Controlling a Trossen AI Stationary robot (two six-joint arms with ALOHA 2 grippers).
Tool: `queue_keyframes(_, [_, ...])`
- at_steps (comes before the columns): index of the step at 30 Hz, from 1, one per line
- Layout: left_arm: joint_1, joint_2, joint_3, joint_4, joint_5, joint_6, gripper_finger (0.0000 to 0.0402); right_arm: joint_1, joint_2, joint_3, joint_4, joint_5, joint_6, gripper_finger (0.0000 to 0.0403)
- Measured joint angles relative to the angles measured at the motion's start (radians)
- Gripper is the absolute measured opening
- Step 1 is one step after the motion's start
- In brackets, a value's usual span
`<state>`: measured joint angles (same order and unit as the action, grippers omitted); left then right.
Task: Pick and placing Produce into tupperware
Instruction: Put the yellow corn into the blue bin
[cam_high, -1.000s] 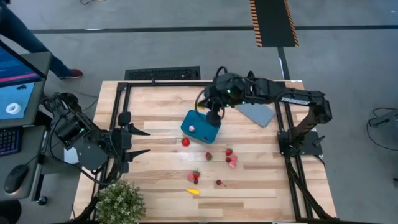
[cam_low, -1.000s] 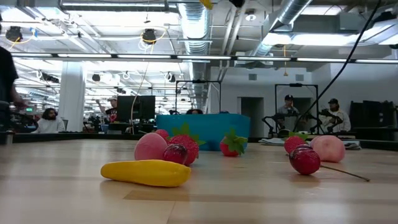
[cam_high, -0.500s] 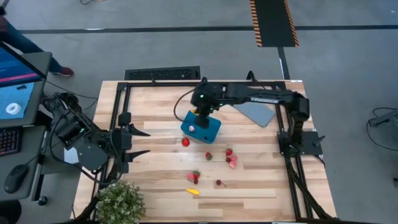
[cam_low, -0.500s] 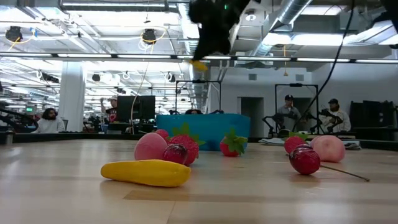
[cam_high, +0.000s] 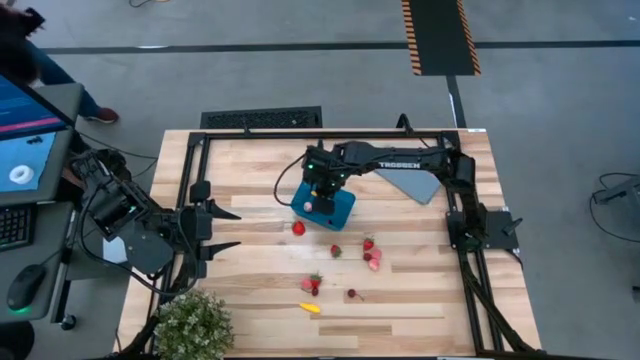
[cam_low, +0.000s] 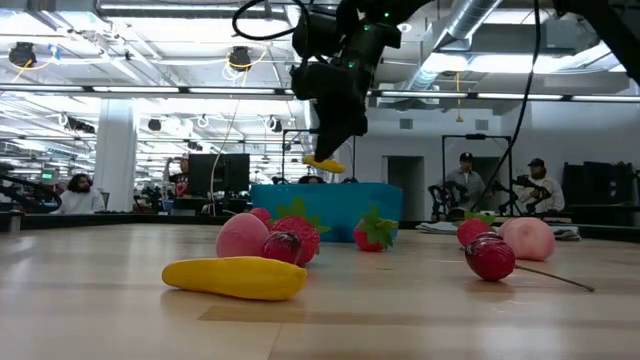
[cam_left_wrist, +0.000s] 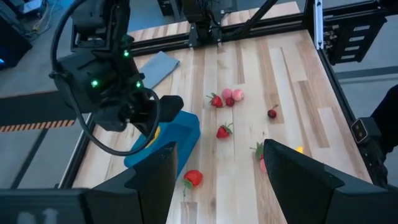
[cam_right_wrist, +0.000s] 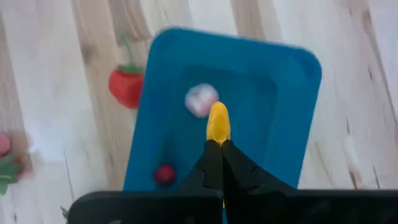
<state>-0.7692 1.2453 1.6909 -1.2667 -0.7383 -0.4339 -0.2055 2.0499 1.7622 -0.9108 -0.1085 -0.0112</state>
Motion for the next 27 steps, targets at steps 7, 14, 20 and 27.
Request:
queue_keyframes(7, [0.000, 0.000, 0.000, 0.000, 0.000, 0.000, 0.0228, -0.022, 0.000, 0.000, -0.021, -0.004, 0.030, 0.0031])
queue_keyframes(14, [0.000, 0.000, 0.000, 0.000, 0.019, -0.003, 0.0228, -0.035, 0.000, 0.000, -0.054, -0.053, 0.037, 0.0039])
queue_keyframes(20, [0.000, 0.000, 0.000, 0.000, 0.025, -0.003, 0.0228, -0.031, 0.000, 0.000, -0.057, -0.079, 0.049, 0.0076])
queue_keyframes(27, [0.000, 0.000, 0.000, 0.000, 0.026, -0.003, 0.0228, -0.024, 0.000, 0.000, -0.057, -0.078, 0.071, 0.0140])
